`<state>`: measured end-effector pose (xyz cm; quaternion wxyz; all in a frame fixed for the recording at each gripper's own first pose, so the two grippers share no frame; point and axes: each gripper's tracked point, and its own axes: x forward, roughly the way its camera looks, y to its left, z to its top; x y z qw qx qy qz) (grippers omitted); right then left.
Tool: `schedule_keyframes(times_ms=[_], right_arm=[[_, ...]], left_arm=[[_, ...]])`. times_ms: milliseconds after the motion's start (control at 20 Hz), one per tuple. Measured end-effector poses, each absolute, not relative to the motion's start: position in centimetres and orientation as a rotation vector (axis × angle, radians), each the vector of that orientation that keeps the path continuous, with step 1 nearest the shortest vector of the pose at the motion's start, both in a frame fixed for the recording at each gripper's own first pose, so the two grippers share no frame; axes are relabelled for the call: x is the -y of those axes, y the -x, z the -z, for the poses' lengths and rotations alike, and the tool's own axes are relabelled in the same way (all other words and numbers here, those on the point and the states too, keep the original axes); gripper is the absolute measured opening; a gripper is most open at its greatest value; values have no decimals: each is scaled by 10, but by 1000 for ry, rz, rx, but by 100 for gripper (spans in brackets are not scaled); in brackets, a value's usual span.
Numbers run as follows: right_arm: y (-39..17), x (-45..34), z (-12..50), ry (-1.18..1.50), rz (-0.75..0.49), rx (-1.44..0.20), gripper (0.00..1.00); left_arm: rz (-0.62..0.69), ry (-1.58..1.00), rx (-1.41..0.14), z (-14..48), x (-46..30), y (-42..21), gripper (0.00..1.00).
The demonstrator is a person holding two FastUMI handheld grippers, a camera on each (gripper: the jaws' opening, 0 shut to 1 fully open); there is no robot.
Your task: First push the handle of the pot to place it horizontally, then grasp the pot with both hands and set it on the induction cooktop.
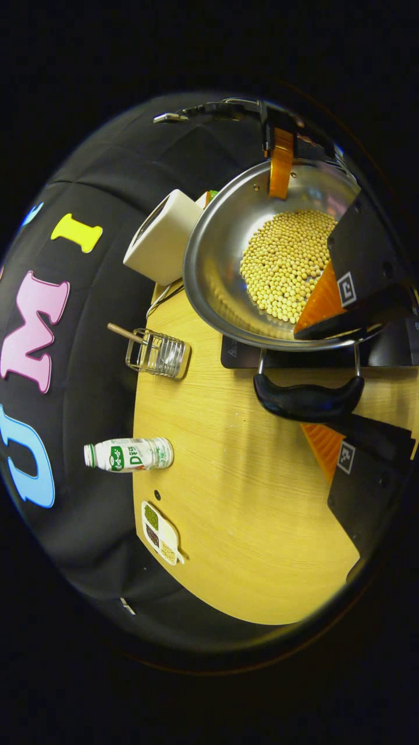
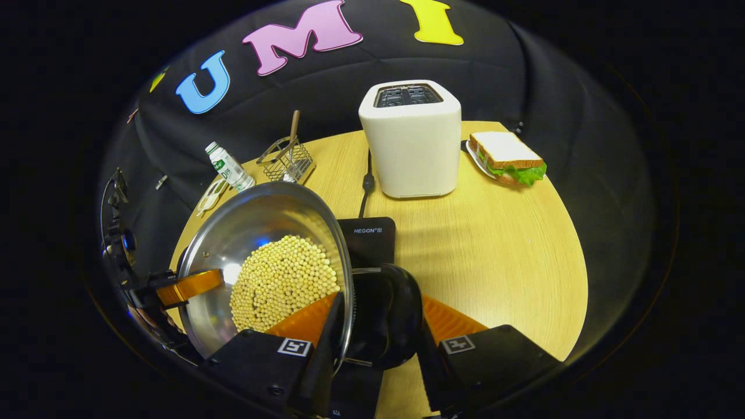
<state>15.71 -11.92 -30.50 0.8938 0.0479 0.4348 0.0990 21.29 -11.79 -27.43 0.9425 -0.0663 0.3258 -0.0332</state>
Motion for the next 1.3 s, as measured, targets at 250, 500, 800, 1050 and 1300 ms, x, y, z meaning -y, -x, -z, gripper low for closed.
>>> schedule_keyframes(times_ms=[250,500,800,1050,1300], right_arm=[[-141,131,285,-62,-153,-835,100],[-111,139,235,-39,-80,-702,99],[-75,121,147,-22,-39,-456,99],[-43,94,70,-18,-38,-237,99],[-13,84,14,1,-22,-72,98]], left_arm=[[54,112,-617,253,107,-197,95],[82,79,-501,213,104,-158,95],[33,20,-267,135,81,-105,95],[-19,-6,-66,66,64,-52,95],[-69,-19,57,20,47,-5,95]])
